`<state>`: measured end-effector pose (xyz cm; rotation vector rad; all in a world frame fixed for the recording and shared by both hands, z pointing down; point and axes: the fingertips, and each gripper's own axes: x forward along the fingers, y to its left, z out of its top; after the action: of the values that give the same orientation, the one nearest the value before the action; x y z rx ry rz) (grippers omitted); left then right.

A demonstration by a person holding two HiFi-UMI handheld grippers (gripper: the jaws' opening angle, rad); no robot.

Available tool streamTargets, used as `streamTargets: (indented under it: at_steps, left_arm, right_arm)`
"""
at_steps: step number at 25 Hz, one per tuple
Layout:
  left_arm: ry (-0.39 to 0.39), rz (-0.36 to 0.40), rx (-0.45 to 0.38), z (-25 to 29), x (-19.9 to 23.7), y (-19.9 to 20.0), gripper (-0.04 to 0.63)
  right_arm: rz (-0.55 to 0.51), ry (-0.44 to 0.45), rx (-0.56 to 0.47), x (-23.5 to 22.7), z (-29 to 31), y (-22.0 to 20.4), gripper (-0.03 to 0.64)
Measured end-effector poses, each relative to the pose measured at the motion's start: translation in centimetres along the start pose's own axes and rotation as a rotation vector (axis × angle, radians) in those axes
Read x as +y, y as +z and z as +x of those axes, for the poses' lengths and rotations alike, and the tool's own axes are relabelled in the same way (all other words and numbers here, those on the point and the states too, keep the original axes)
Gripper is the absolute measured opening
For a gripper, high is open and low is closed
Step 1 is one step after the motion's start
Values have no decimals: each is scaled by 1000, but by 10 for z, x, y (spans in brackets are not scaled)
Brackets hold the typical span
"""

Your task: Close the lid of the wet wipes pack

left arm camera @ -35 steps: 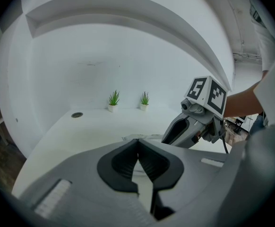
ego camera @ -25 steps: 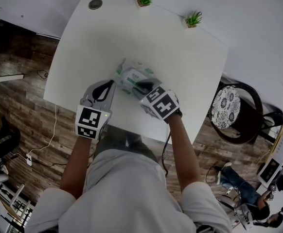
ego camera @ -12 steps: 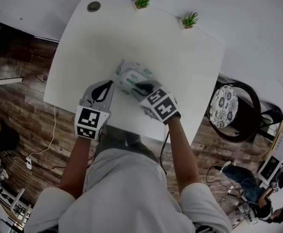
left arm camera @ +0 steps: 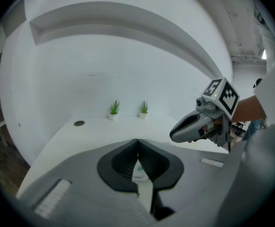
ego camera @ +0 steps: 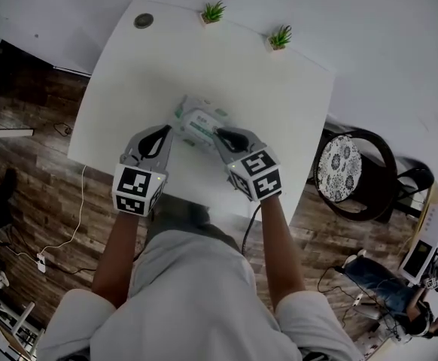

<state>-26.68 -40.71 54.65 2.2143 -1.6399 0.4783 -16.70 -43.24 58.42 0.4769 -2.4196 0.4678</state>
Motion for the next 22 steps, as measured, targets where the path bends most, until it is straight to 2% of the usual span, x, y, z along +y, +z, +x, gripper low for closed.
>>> streamTargets:
  at_steps: [7, 22]
  left_arm:
    - [23, 25, -39, -26, -21, 12, 8]
    - [76, 110, -168, -91, -63, 56, 8]
  right_arm:
    - [22, -103, -145, 3, -48, 3, 5]
    - [70, -327, -428, 3, -177, 4, 5]
